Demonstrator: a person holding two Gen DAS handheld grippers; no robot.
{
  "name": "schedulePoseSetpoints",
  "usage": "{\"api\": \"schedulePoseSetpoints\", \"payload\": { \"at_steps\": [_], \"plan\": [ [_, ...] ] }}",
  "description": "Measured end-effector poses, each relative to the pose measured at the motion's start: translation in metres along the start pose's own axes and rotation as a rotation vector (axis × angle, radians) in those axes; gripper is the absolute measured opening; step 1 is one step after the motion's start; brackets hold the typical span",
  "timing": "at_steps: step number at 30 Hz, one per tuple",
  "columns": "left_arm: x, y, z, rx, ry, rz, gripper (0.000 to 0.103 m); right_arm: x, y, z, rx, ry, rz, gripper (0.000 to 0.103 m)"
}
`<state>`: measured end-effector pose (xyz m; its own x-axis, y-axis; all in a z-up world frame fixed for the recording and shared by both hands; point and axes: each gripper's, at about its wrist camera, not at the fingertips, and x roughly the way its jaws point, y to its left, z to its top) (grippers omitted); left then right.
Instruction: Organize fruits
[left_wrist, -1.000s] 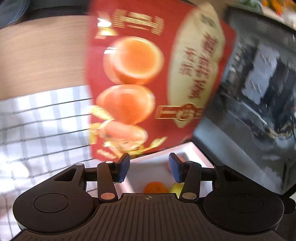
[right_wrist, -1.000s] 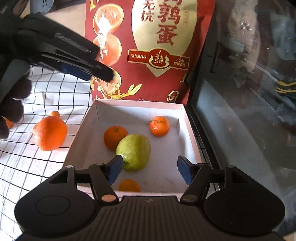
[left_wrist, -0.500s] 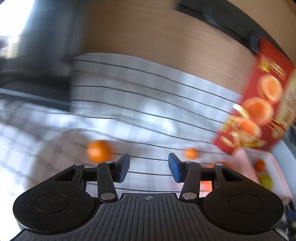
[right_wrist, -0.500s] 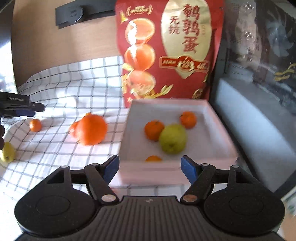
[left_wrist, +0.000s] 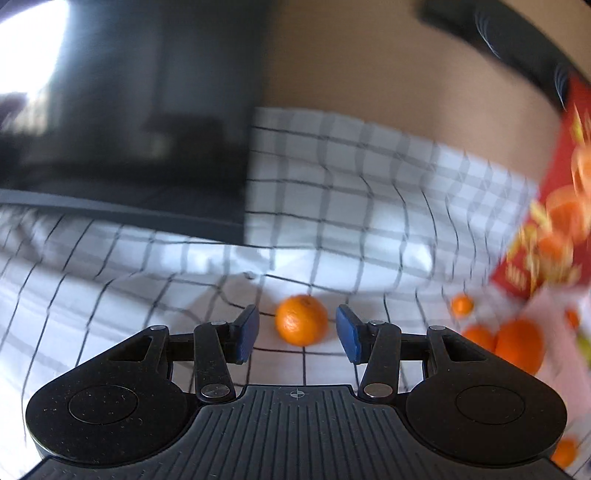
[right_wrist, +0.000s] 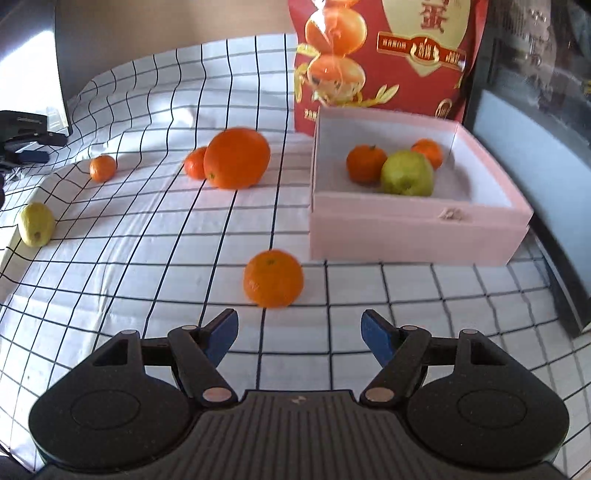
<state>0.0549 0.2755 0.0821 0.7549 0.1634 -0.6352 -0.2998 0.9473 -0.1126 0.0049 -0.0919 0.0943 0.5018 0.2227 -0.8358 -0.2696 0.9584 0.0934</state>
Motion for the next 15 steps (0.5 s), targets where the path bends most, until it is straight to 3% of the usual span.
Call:
{"api": "schedulePoseSetpoints", "payload": {
  "at_steps": [3,7,15],
  "plan": [
    [0.019,-0.015,-0.001,0.077,0.04,0.002,0.053,0.004,0.002,-0.002,0.006,0.022,0.01,0.074],
    [0.04,-0.017,0.001,0.069,0.078,0.059,0.051,0.009,0.003,-0.005,0.016,0.046,0.018,0.074],
    [0.068,-0.018,0.0,0.081,0.147,0.07,0.055,0.015,0.005,-0.008,0.007,0.067,0.021,0.081]
  ]
}}
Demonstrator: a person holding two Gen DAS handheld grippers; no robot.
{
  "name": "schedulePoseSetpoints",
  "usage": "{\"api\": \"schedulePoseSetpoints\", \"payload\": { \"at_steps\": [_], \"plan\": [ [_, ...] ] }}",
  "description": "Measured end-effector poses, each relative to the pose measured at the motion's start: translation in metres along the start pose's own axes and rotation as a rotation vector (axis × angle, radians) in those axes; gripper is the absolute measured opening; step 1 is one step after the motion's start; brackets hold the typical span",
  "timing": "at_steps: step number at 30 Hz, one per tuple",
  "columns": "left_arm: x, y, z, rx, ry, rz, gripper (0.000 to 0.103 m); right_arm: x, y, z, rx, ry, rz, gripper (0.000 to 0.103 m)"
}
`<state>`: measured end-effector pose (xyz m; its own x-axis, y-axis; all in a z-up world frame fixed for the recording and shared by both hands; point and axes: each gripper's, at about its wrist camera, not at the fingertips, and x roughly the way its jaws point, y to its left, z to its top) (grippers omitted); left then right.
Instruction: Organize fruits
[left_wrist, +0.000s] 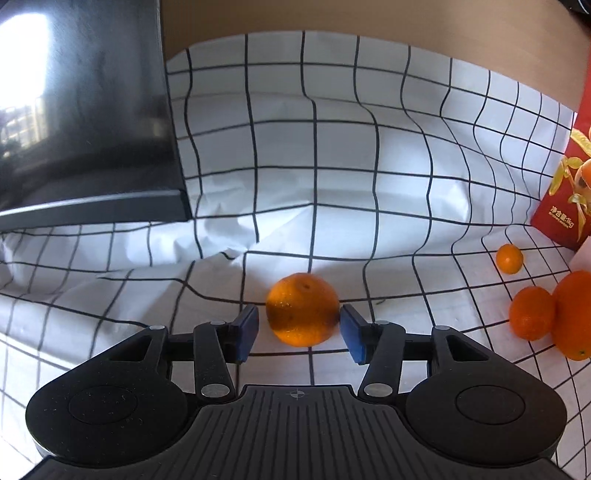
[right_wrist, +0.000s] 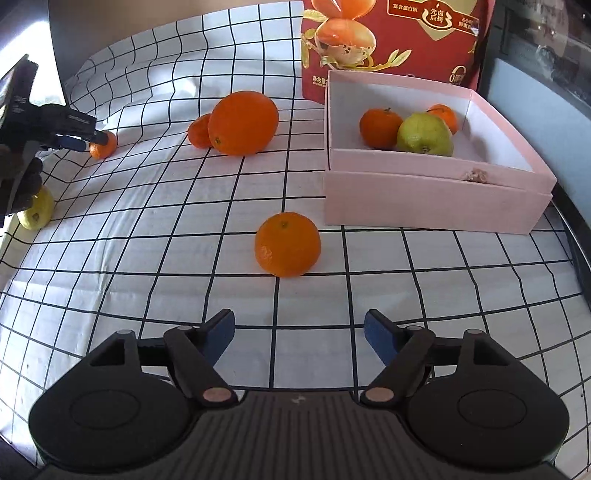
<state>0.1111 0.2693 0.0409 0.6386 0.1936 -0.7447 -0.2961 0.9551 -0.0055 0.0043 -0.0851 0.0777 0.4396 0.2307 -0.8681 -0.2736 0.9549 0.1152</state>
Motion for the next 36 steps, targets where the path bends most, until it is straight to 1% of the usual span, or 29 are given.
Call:
{"api": "schedulePoseSetpoints", "payload": {
  "at_steps": [3,5,7,10,12,14,15,16,17,18,20,21,23,25,27,28,29,30,31,32,34,36],
  "plan": [
    [0.006,-0.004,0.001,0.013,0.022,0.002,0.051,0.001,0.0,0.0,-0.007,-0.001,0.011,0.086],
    [0.009,-0.006,0.001,0.024,0.027,0.018,0.051,0.002,0.002,0.0,-0.015,0.0,0.012,0.089],
    [0.008,-0.006,0.002,0.022,0.025,0.017,0.052,0.003,0.003,0.001,-0.025,0.002,0.015,0.093],
    [0.0,-0.004,0.001,0.008,0.015,-0.015,0.051,0.004,0.003,0.0,-0.023,0.001,0.027,0.098],
    [-0.011,-0.008,-0.002,0.01,-0.001,-0.037,0.05,0.005,0.0,0.0,-0.012,0.005,0.043,0.102],
    [-0.025,-0.013,-0.007,0.005,-0.016,-0.071,0.048,0.005,-0.001,0.0,0.002,0.008,0.052,0.103],
    [-0.034,-0.017,-0.011,-0.001,-0.021,-0.097,0.04,0.005,-0.001,0.0,0.006,0.009,0.054,0.103],
    [-0.044,-0.022,-0.017,-0.007,-0.03,-0.126,0.018,0.005,0.0,0.0,0.01,0.011,0.052,0.103],
    [-0.054,-0.026,-0.023,-0.01,-0.043,-0.148,0.013,0.006,0.001,0.0,0.008,0.014,0.048,0.103],
    [-0.065,-0.033,-0.029,-0.017,-0.049,-0.177,0.014,0.006,0.003,0.001,-0.005,0.021,0.043,0.103],
    [-0.082,-0.044,-0.039,-0.02,-0.058,-0.232,0.015,0.009,0.01,0.002,-0.07,0.046,0.027,0.103],
    [-0.087,-0.05,-0.044,-0.007,-0.063,-0.236,0.017,0.01,0.013,0.002,-0.097,0.052,0.021,0.103],
    [-0.091,-0.06,-0.057,0.013,-0.07,-0.215,0.017,0.008,0.013,-0.001,-0.111,0.034,0.023,0.103],
    [-0.091,-0.063,-0.074,-0.034,-0.037,-0.2,0.016,0.007,0.013,-0.005,-0.123,0.006,0.023,0.103],
    [-0.095,-0.062,-0.089,-0.062,-0.027,-0.217,0.018,0.005,0.012,-0.006,-0.109,0.007,0.018,0.101],
    [-0.096,-0.062,-0.095,-0.052,-0.03,-0.216,0.02,0.003,0.012,-0.005,-0.102,0.005,0.024,0.097],
    [-0.096,-0.062,-0.099,-0.039,-0.029,-0.203,0.02,0.002,0.012,-0.005,-0.104,0.0,0.035,0.094],
    [-0.096,-0.061,-0.101,-0.037,-0.028,-0.184,0.02,0.001,0.013,-0.003,-0.109,-0.002,0.041,0.09],
    [-0.097,-0.058,-0.103,-0.049,-0.025,-0.174,0.021,-0.001,0.016,-0.001,-0.121,-0.013,0.045,0.084],
    [-0.099,-0.055,-0.104,-0.07,-0.023,-0.174,0.021,-0.005,0.018,0.001,-0.14,-0.032,0.052,0.082],
    [-0.105,-0.046,-0.108,-0.11,-0.03,-0.176,0.022,-0.014,0.028,0.006,-0.199,-0.093,0.067,0.081],
    [-0.112,-0.04,-0.113,-0.126,-0.033,-0.176,0.022,-0.018,0.04,0.013,-0.262,-0.162,0.09,0.079]
  ]
}}
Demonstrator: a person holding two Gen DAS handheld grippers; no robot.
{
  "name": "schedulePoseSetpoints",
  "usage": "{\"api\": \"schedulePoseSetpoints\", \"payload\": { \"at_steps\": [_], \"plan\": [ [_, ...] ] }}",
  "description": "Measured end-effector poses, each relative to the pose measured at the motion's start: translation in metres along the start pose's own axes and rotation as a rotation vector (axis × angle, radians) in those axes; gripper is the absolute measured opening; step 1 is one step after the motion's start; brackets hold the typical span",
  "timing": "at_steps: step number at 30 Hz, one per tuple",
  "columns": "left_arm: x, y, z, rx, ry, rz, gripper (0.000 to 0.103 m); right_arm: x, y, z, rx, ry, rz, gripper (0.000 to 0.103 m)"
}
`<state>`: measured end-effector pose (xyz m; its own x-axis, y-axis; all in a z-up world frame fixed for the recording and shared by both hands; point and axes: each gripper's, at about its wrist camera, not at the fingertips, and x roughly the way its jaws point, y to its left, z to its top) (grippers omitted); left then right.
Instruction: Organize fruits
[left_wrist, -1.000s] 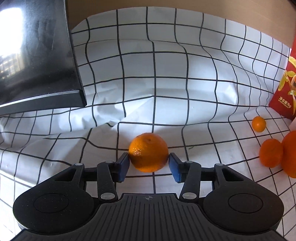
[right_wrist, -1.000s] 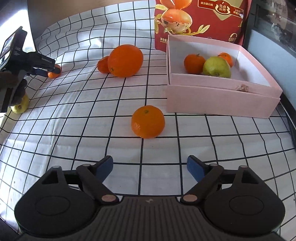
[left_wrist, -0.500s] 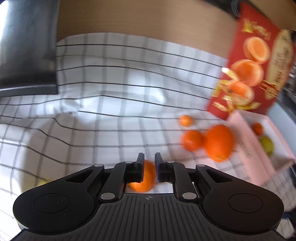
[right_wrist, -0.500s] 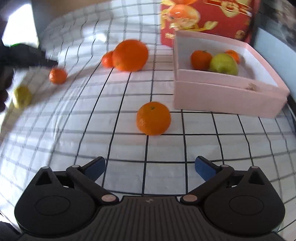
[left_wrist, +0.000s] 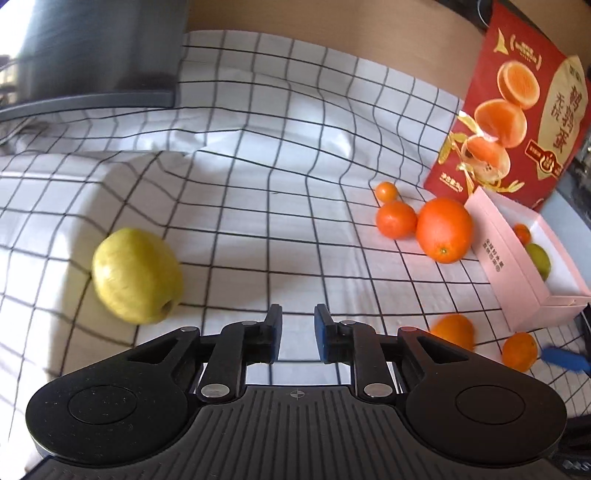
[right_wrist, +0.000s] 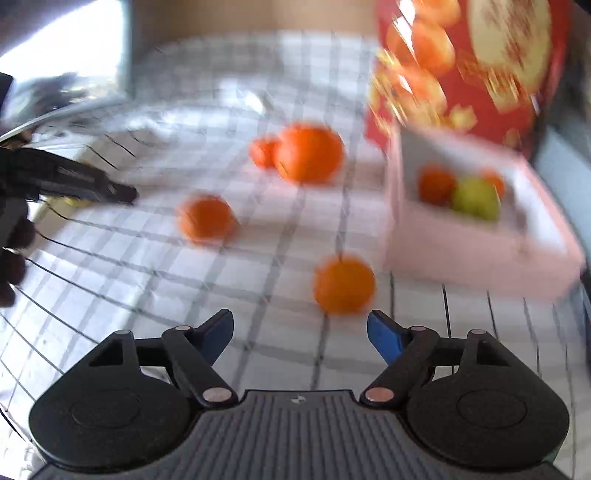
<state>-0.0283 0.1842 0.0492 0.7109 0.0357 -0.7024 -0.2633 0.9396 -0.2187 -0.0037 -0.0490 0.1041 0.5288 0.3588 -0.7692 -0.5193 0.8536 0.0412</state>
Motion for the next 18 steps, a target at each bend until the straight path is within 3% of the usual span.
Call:
{"api": "schedulePoseSetpoints", "payload": {
  "at_steps": [2,4,7,18],
  "plan": [
    [-0.005,0.003,-0.002,-0.01,0.009,-0.011,0.022,0.01,0.011,0.011,-0.047,-0.027,0.019,0.072],
    [-0.011,0.007,-0.006,-0.019,0.019,-0.019,0.022,0.026,0.018,0.021,-0.067,-0.017,0.044,0.055],
    [-0.014,0.01,-0.01,-0.026,0.035,-0.041,0.022,0.035,0.025,0.029,-0.077,-0.024,0.063,0.044],
    [0.006,-0.003,-0.005,0.002,0.076,-0.117,0.022,0.06,0.042,0.029,-0.106,0.014,0.07,0.048]
  ]
}}
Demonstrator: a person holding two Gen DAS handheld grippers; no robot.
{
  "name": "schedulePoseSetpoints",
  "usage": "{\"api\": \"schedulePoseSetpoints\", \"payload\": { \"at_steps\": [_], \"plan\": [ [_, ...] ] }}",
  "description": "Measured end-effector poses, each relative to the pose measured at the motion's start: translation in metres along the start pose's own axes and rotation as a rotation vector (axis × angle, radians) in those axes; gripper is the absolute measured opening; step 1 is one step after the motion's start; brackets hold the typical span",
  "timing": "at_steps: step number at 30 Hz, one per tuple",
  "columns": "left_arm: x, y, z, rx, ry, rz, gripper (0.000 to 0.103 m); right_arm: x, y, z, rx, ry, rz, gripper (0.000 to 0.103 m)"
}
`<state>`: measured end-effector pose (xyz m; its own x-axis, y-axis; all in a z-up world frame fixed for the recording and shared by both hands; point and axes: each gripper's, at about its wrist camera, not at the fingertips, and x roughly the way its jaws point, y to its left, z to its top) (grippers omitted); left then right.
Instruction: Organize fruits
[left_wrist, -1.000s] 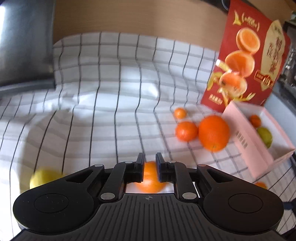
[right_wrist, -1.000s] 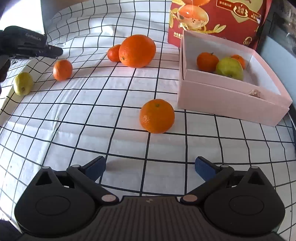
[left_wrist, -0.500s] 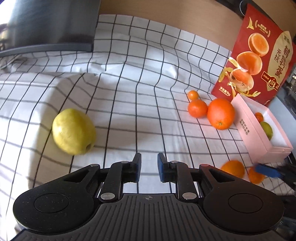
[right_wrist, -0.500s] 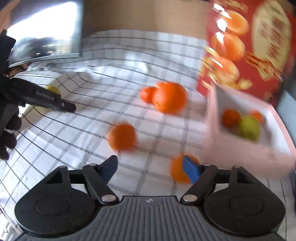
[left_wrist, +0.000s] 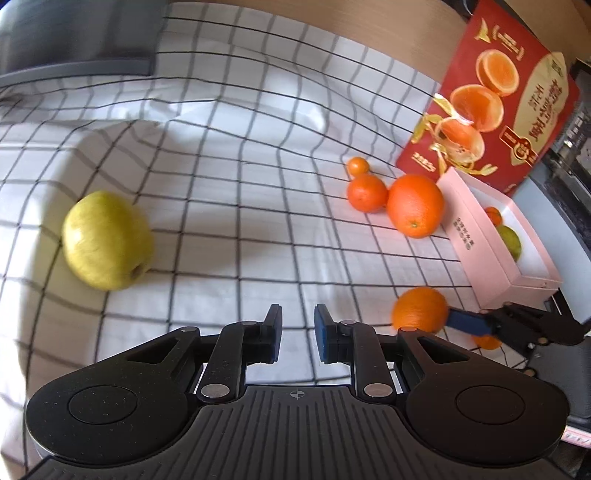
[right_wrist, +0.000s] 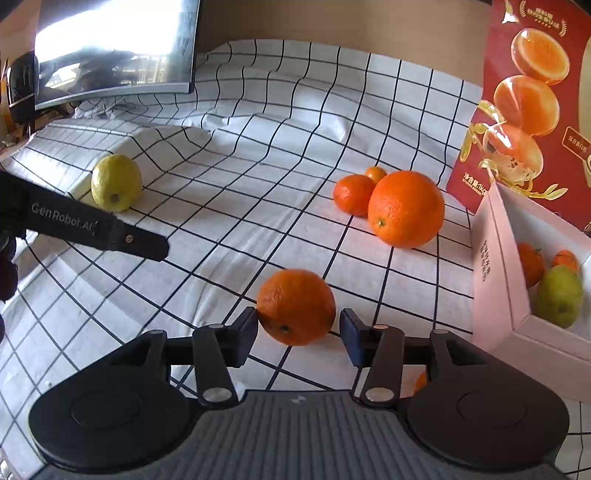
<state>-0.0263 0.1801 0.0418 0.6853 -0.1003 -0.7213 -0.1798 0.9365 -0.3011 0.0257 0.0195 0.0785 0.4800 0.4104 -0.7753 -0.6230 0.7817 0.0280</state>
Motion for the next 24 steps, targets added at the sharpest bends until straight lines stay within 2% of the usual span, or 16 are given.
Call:
{"api": "schedulePoseSetpoints", "payload": {
  "at_steps": [3,4,5,10,12,16,20,24],
  "plan": [
    [0.009,-0.008,0.017,0.035,-0.005,-0.018,0.022,0.005,0.0,0.003,0.017,-0.009,0.002,0.048],
    [0.012,-0.012,0.026,0.051,-0.014,-0.024,0.022,0.006,0.0,0.005,0.018,-0.014,0.002,0.043],
    [0.017,-0.016,0.036,0.065,-0.019,-0.031,0.022,0.005,0.0,0.007,0.019,-0.017,0.0,0.043],
    [0.056,-0.038,0.1,0.122,-0.016,-0.073,0.022,-0.007,-0.009,0.005,0.058,-0.008,0.014,0.042],
    [0.081,-0.049,0.128,0.136,0.022,-0.088,0.022,-0.014,-0.012,0.0,0.075,0.001,0.008,0.042],
    [0.139,-0.073,0.17,0.224,0.133,-0.032,0.022,-0.024,-0.014,-0.008,0.101,0.011,0.004,0.042],
    [0.172,-0.092,0.182,0.292,0.172,0.015,0.023,-0.026,-0.01,-0.013,0.079,0.003,-0.006,0.042],
    [0.186,-0.108,0.179,0.353,0.183,0.015,0.036,-0.027,-0.01,-0.013,0.092,0.004,-0.008,0.042]
  ]
}}
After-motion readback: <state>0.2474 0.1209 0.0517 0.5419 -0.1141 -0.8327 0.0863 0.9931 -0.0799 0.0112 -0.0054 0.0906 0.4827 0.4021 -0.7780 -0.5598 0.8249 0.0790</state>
